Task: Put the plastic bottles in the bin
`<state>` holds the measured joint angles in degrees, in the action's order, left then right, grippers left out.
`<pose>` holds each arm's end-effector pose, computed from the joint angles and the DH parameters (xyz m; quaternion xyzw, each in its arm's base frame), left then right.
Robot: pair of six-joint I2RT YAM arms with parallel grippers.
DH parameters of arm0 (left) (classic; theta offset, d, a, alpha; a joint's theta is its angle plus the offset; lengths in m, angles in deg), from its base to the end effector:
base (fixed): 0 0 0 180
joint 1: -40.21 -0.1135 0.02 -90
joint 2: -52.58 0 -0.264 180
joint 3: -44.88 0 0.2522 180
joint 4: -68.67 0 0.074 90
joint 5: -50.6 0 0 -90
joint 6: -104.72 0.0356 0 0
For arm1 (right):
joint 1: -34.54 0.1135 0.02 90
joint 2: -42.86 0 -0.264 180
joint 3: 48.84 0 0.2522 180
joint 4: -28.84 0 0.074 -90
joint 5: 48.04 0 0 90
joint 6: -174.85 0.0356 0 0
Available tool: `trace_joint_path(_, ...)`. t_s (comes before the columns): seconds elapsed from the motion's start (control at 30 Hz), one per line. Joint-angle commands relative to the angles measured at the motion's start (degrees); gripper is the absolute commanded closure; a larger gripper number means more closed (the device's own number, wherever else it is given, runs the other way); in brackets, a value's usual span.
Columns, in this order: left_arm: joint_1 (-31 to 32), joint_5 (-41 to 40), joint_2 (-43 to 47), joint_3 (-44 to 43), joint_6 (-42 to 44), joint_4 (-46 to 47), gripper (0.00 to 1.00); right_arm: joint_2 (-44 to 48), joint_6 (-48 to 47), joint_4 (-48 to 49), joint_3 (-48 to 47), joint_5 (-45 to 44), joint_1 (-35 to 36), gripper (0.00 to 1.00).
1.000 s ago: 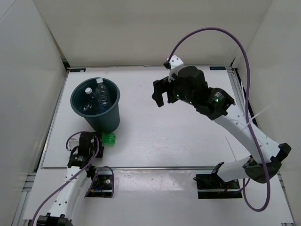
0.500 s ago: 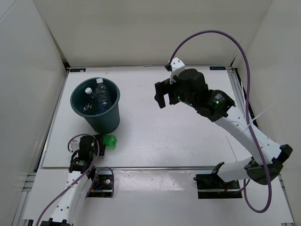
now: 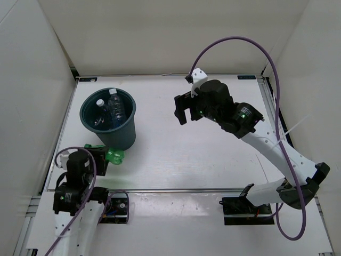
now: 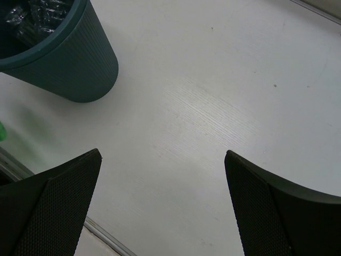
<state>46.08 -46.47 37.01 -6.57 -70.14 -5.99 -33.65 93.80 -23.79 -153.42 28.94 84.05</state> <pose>0.0554 -0.0013 0.2637 -0.5930 0.6776 -0.2679 0.3427 0.1878 0.2076 0.4437 -0.2322 0.8053 0.1790 0.5152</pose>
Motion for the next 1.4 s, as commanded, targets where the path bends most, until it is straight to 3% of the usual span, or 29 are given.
trace_joint_path(0.0,0.3,-4.3,-1.7,-8.1,9.9,-5.7,0.54,0.1,1.0,2.6,0.1,1.9,-0.1,0.0)
trace_joint_path(0.13,0.3,-6.8,-7.7,-15.9,18.9,0.9,0.56,-0.4,1.5,2.6,0.1,3.2,-0.1,0.0)
trace_joint_path(0.3,0.3,-12.3,-24.0,-25.3,30.6,16.4,0.56,-2.1,2.6,3.1,-0.7,6.3,-0.1,0.0)
trace_joint_path(0.37,0.3,-13.1,-31.3,-31.0,32.6,18.6,0.56,-2.6,2.6,3.1,-1.5,6.9,-0.1,0.0)
trace_joint_path(0.53,0.3,-19.7,-40.4,-37.4,38.0,19.8,0.46,-3.1,2.6,3.6,-2.1,6.3,-0.1,0.0)
trace_joint_path(0.63,1.4,-22.7,-42.3,-36.9,39.8,19.8,0.32,-3.1,1.9,3.6,-2.1,5.7,-0.1,0.0)
trace_joint_path(0.8,3.2,-24.0,-40.2,-35.7,40.4,19.8,0.01,-3.1,1.2,3.6,-2.1,3.2,-0.1,0.0)
trace_joint_path(1.0,5.0,-23.3,-38.2,-40.3,43.9,16.3,0.01,-5.1,6.6,0.8,-5.5,5.1,-4.5,0.0)
trace_joint_path(1.1,5.0,-27.1,-35.3,-39.8,44.4,11.5,0.01,-6.8,11.9,-2.3,-7.5,7.8,-9.0,0.0)
trace_joint_path(1.17,5.0,-30.4,-32.5,-36.7,42.3,8.3,0.01,-8.0,13.5,-5.0,-9.0,9.7,-12.2,0.0)
trace_joint_path(1.37,5.0,-29.9,-25.2,-26.7,35.7,-1.5,0.01,-9.3,16.2,-8.6,-11.6,16.5,-17.3,0.0)
